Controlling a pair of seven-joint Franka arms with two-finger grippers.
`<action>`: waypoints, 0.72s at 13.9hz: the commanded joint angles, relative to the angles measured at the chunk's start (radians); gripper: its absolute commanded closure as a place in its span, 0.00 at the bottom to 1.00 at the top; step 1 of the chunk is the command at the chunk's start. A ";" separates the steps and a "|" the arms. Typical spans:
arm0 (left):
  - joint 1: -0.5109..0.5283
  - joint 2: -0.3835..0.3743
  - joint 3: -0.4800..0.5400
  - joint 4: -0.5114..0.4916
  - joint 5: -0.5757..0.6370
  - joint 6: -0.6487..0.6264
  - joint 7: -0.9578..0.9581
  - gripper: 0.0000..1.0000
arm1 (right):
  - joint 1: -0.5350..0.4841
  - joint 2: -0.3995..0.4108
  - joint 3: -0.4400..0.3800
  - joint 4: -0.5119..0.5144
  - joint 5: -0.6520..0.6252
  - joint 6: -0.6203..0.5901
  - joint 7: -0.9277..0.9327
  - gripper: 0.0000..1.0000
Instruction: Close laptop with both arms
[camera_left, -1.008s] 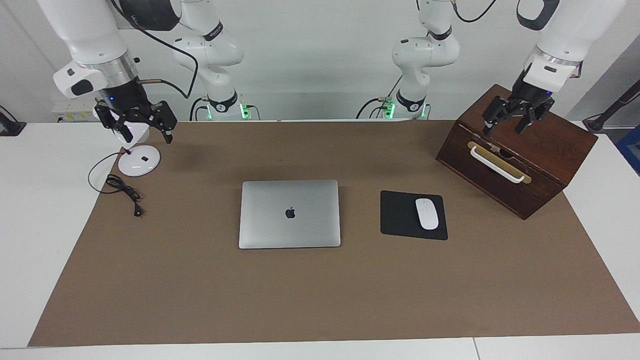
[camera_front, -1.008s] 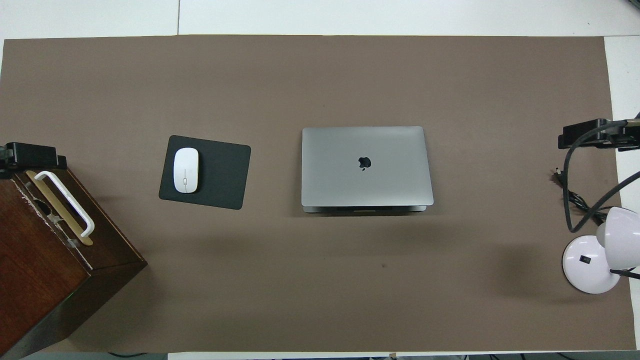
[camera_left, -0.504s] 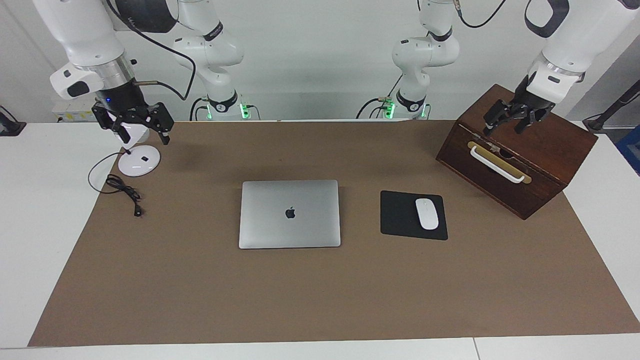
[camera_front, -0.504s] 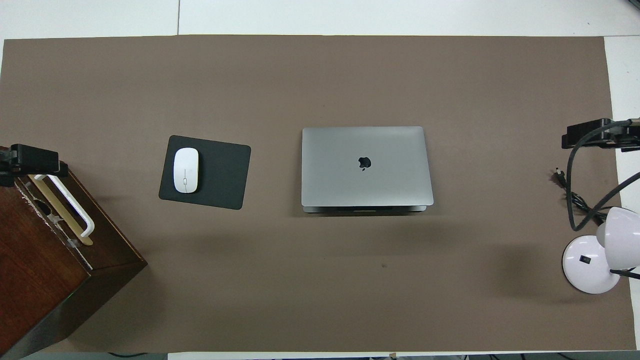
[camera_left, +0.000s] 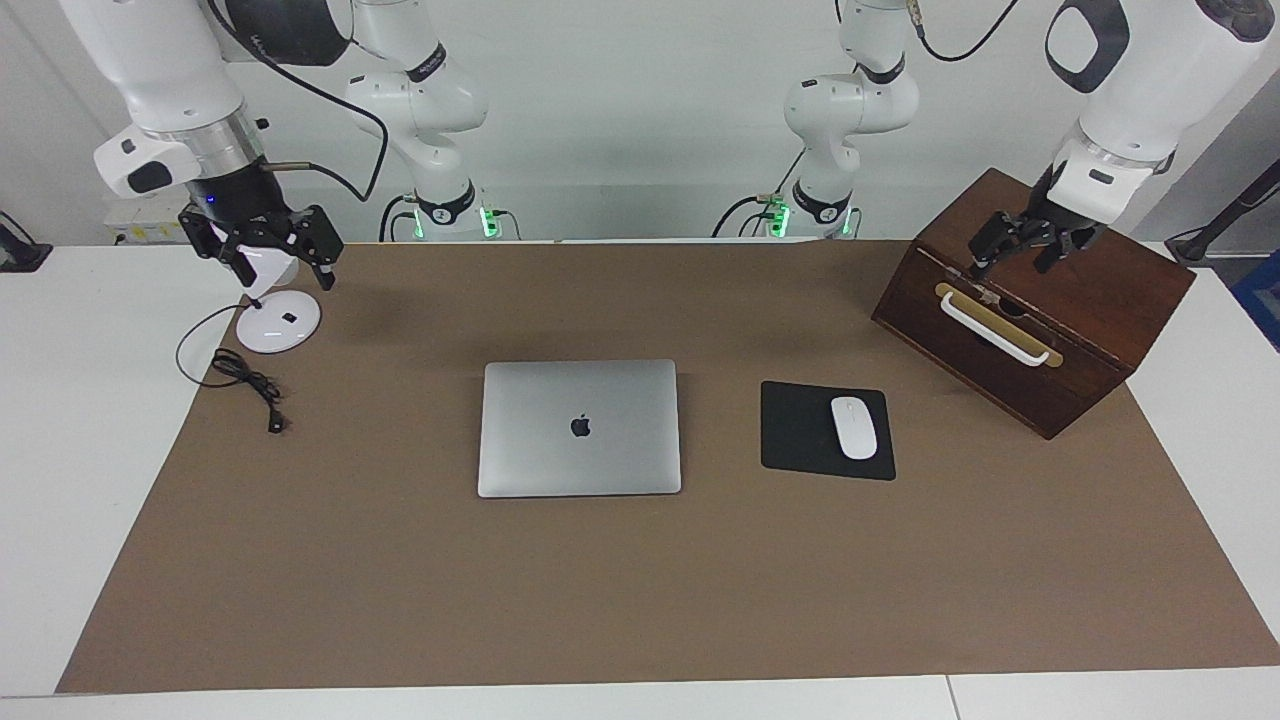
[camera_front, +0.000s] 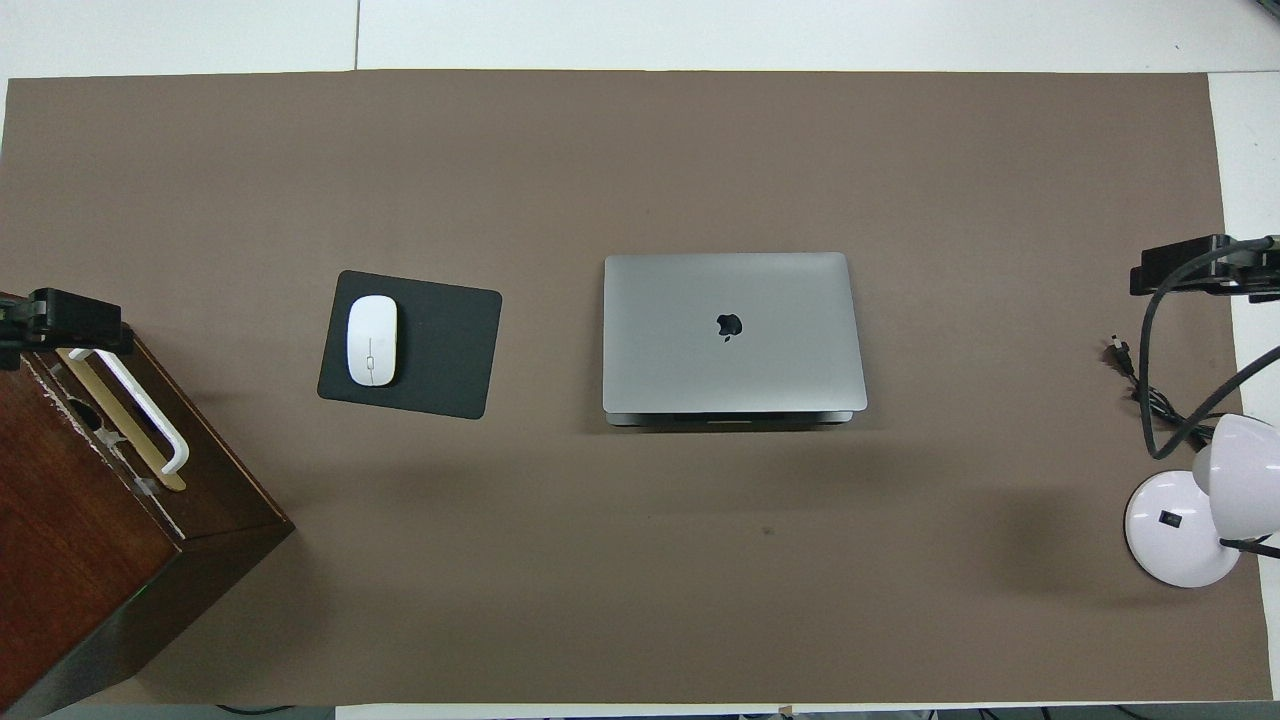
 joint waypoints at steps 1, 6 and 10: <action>-0.010 0.031 0.004 0.064 0.017 -0.013 0.016 0.00 | -0.002 -0.015 0.000 -0.026 -0.008 0.023 0.022 0.00; -0.010 0.037 0.006 0.076 0.000 -0.011 0.016 0.00 | 0.001 -0.015 0.000 -0.029 -0.007 0.012 0.022 0.00; -0.010 0.035 0.004 0.076 -0.003 -0.011 0.016 0.00 | -0.002 -0.008 0.000 -0.017 -0.007 0.014 0.024 0.00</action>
